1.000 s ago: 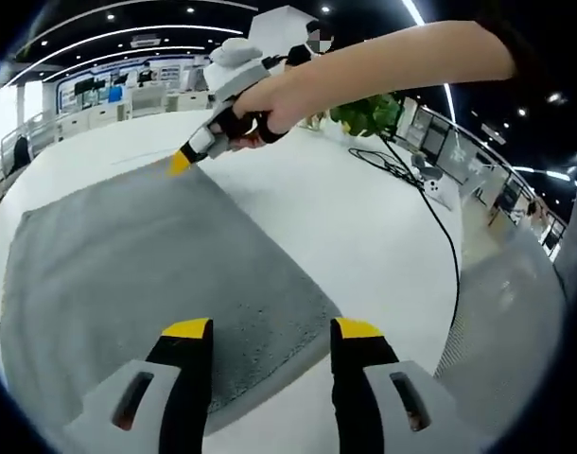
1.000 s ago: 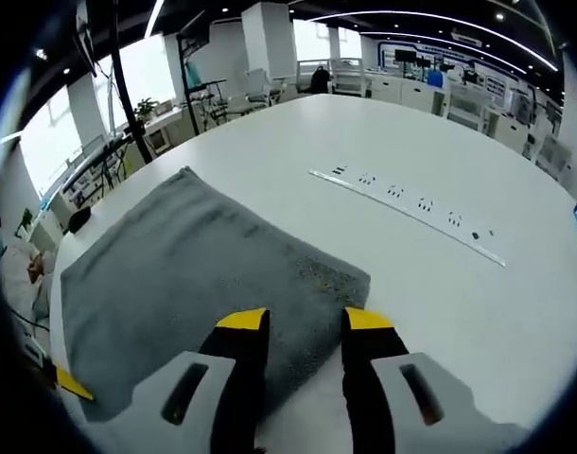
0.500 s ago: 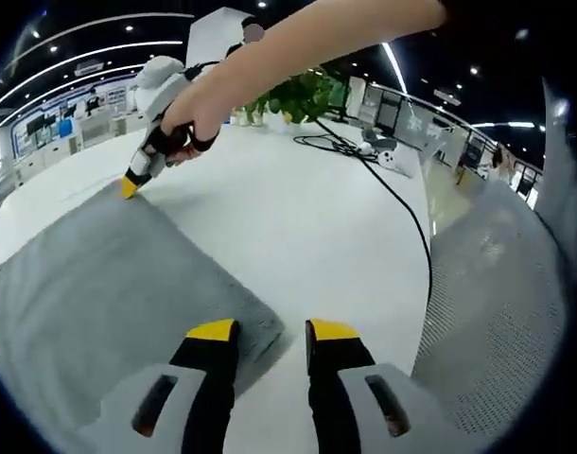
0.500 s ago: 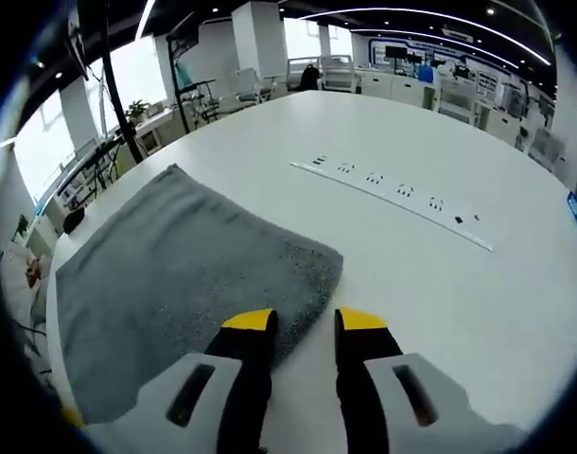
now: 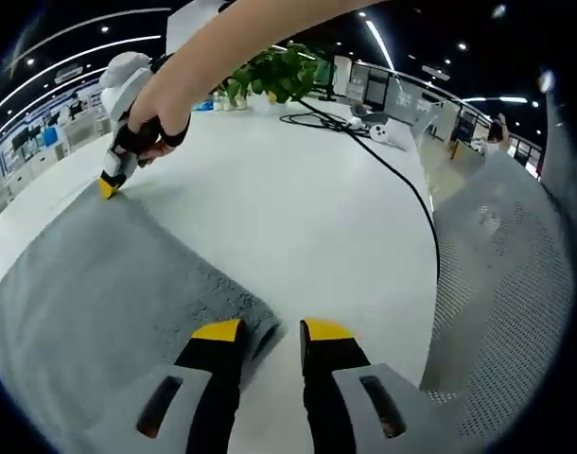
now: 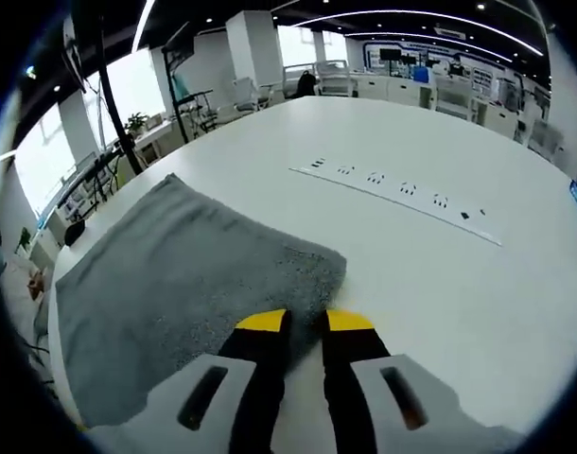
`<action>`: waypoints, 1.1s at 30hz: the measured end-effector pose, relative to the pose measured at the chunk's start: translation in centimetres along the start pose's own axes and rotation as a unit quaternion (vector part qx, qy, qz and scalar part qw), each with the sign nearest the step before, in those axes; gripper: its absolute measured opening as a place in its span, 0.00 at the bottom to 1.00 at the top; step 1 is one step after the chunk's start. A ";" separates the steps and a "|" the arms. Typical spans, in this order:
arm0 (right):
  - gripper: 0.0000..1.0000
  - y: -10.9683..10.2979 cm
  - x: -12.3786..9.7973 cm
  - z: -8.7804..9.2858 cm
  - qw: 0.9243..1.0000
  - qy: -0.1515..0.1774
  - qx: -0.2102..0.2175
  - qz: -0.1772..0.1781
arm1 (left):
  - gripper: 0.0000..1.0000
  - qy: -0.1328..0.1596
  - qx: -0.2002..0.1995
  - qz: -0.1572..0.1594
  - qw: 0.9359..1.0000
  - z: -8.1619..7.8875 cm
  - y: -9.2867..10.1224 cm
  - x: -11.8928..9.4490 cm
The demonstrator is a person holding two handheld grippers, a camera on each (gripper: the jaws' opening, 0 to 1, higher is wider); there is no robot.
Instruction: Fold the towel on the table until its edges align and the towel forms a compact rectangular stack.
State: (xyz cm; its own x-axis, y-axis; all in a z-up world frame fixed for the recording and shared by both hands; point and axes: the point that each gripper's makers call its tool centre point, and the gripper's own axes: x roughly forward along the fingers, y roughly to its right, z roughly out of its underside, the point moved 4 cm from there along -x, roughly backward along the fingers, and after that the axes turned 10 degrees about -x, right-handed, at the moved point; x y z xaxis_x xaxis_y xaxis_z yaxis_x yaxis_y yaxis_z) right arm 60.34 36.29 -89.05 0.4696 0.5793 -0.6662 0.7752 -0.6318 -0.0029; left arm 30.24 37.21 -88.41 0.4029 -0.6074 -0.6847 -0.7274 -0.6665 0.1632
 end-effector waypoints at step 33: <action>0.01 0.7 -0.1 -0.7 0.999 0.030 0.030 0.016 | 0.02 0.008 0.040 -0.025 0.999 -0.5 -0.9 -0.4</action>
State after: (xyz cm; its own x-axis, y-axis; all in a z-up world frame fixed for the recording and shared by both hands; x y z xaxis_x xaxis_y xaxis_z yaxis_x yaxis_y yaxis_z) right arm 61.12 36.13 -88.42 0.5197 0.5872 -0.6206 0.7337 -0.6789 -0.0280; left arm 31.04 37.84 -87.95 0.4474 -0.5819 -0.6791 -0.7488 -0.6589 0.0713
